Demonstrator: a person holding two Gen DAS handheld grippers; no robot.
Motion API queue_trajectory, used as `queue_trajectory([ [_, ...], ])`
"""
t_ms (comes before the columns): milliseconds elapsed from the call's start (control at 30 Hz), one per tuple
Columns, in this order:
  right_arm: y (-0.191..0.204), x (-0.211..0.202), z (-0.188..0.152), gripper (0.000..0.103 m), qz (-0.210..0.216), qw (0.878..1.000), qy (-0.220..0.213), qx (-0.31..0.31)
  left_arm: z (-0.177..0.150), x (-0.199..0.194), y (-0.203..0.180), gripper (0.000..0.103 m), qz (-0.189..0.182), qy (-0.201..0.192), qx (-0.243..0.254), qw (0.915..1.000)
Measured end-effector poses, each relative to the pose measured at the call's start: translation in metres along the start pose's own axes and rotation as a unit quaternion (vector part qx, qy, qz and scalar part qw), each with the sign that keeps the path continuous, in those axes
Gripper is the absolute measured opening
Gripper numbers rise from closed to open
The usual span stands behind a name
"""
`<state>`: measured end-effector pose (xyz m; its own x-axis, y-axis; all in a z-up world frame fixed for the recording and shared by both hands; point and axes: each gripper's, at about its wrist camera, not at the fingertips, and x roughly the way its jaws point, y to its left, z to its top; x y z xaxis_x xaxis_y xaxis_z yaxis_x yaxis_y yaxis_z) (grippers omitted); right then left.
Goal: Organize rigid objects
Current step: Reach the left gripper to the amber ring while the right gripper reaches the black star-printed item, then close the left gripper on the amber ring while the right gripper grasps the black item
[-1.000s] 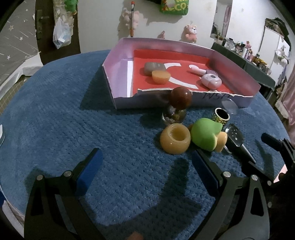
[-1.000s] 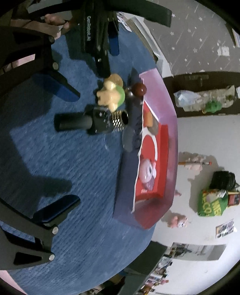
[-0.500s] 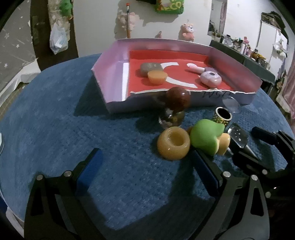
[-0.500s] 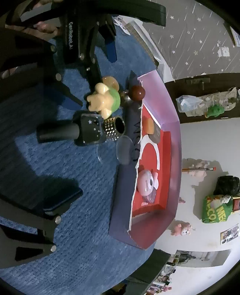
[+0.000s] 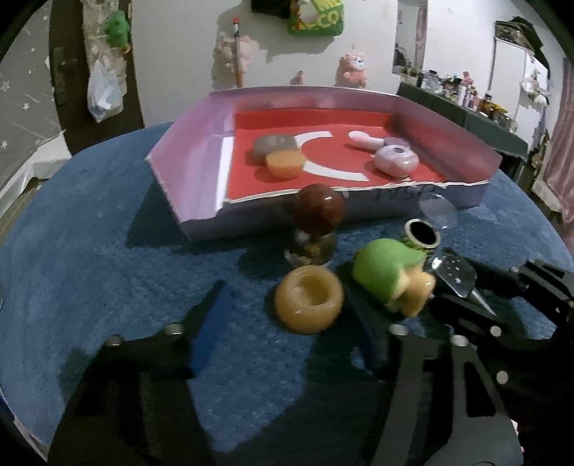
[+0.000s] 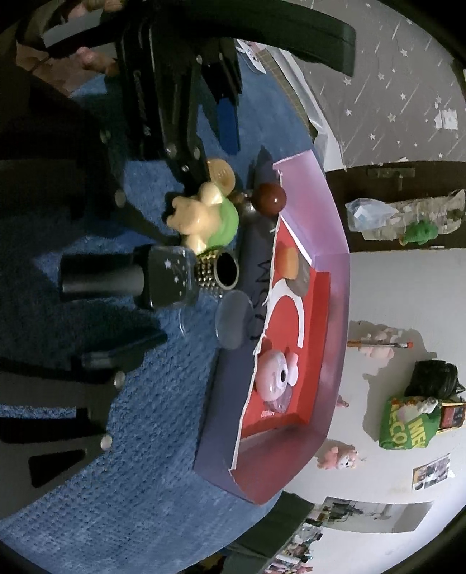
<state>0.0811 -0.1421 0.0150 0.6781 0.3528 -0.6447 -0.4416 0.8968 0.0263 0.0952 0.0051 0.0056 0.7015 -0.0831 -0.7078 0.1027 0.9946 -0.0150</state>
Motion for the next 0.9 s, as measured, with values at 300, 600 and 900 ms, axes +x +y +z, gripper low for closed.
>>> queue_trajectory([
  [300,-0.014,-0.007,-0.002,0.038,-0.002,1.000,0.005,0.021,-0.003,-0.007,0.005,0.036,-0.022,0.001,-0.006,0.9997],
  [600,-0.016,-0.010,-0.009,0.040,-0.001,1.000,-0.009,0.027,-0.011,-0.008,0.001,0.037,-0.004,-0.023,-0.002,0.9997],
  [900,-0.013,-0.014,-0.010,0.038,-0.011,1.000,-0.007,0.024,-0.012,-0.014,0.001,0.036,-0.007,-0.016,0.000,0.9998],
])
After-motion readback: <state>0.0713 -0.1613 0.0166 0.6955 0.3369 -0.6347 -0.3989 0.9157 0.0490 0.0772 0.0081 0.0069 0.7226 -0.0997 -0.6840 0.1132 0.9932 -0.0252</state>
